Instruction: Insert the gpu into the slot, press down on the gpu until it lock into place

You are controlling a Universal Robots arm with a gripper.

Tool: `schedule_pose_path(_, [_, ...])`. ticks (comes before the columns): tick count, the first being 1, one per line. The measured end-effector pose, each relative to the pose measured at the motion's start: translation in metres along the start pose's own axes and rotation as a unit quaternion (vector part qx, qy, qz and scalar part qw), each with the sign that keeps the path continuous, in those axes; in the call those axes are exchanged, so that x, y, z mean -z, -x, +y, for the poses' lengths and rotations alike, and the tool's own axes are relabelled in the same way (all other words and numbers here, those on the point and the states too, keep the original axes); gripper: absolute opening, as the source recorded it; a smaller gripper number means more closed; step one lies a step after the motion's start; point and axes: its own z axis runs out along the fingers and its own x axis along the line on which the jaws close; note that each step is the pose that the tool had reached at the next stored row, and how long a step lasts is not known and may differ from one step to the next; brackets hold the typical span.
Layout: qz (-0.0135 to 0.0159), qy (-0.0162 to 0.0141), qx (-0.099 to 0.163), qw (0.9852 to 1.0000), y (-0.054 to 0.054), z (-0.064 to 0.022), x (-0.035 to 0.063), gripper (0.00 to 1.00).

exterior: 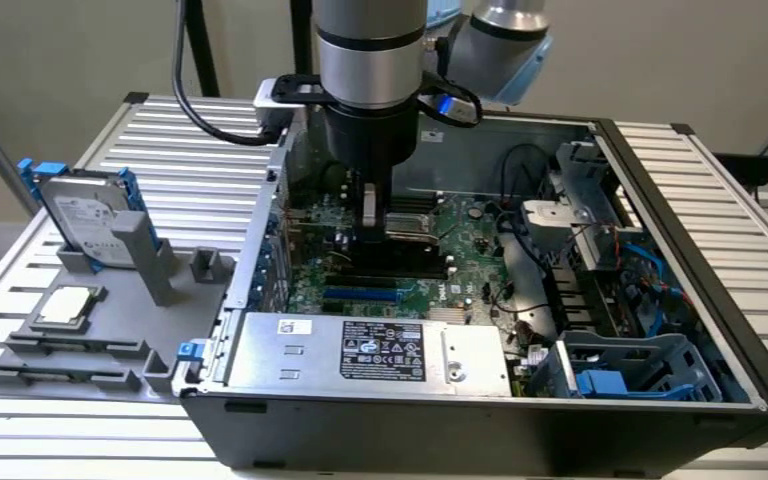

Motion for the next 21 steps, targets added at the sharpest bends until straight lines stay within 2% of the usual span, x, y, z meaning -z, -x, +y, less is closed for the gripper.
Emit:
schedule_pose_path(7, [-0.0005, 0.0, -0.001, 1.0, 0.0, 0.0027, -0.0126, 0.26])
schedule_pose_path(11, [-0.0021, 0.0, -0.001, 1.0, -0.001, 0.004, -0.0198, 0.26])
schedule_pose_path(13, [-0.0041, 0.0001, -0.001, 1.0, -0.001, 0.0042, -0.0233, 0.26])
schedule_pose_path(16, [-0.006, 0.0002, -0.001, 1.0, -0.001, 0.0043, -0.0242, 0.26])
schedule_pose_path(21, [-0.0064, 0.0002, -0.001, 1.0, -0.003, 0.0042, -0.0244, 0.26])
